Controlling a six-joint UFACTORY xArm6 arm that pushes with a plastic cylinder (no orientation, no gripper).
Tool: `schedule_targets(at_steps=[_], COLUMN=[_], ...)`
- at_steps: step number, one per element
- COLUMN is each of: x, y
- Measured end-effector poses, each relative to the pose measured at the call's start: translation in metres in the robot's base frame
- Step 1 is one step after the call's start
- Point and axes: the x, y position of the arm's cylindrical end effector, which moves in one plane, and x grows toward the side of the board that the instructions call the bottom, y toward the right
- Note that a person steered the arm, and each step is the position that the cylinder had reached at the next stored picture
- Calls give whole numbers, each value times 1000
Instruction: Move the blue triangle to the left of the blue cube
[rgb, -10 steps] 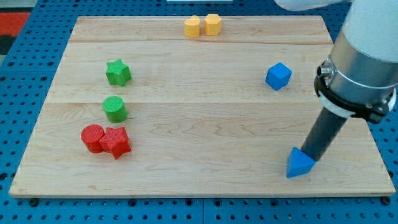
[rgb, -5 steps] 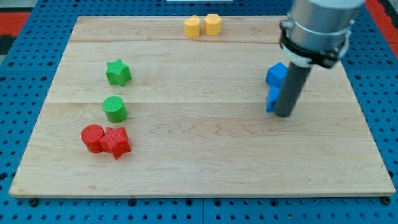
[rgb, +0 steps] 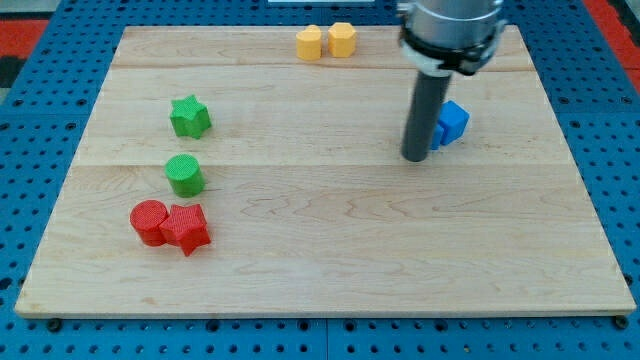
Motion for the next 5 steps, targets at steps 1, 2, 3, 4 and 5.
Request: schedule_targets(at_steps=[1, 2, 3, 4, 5], x=[10, 14, 17, 17, 21], y=[-38, -61, -96, -102, -144])
